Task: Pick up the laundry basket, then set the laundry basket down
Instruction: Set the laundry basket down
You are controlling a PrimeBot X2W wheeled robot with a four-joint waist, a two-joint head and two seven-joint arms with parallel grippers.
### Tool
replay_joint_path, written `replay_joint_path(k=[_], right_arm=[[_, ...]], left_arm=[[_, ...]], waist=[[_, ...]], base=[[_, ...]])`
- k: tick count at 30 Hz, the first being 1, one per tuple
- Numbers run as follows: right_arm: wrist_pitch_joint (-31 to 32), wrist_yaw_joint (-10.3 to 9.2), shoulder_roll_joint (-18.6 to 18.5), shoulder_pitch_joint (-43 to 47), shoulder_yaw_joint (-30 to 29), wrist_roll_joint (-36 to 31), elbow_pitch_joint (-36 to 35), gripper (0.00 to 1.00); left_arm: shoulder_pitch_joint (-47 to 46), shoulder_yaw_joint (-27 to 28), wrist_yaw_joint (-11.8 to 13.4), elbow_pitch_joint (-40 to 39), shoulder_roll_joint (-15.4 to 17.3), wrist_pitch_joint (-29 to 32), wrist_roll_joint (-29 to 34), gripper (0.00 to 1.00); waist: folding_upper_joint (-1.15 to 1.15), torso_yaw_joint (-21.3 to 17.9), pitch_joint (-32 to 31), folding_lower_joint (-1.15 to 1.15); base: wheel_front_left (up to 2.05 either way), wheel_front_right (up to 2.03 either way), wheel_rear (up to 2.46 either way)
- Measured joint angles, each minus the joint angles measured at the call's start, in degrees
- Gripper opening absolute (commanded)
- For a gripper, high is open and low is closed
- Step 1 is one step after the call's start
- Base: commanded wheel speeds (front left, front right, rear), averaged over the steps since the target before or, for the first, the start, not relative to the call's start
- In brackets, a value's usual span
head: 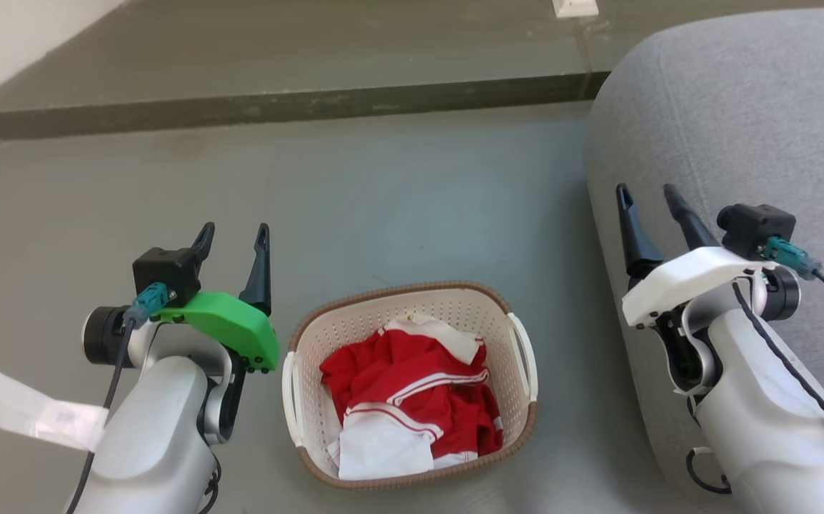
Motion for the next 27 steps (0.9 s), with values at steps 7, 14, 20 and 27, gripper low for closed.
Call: replay_joint_path(k=[7,14,20,27], right_arm=[[-0.07,-1.30,-0.89,3.16,-1.60,-2.72,-7.19,1.00],[-0.08,-2.61,-1.24,7.23,-1.92,-4.70,-12.33,1.00],[-0.08,-3.47,-1.26,10.24,-1.86,-5.98,-15.19,1.00],[-0.08,-4.43,-1.53,15.47,-1.97,-6.57,-18.74,1.00]], left_arm=[[3.93,1.85,1.00,-8.48,1.14,-0.01,2.83,1.00],[8.89,2.77,1.75,-15.08,2.03,-0.02,5.46,1.00],[13.28,3.47,2.30,-18.46,3.03,-0.02,6.25,1.00],[19.38,4.30,2.77,-22.26,3.14,-0.02,6.78,1.00]], waist=[[0.00,-0.01,-3.31,0.00],[0.00,0.16,-5.96,0.00],[0.00,0.01,-7.55,0.00],[0.00,-0.12,-9.40,0.00]], base=[[0.00,0.00,0.00],[0.00,0.00,0.00],[0.00,0.00,0.00],[0.00,0.00,0.00]])
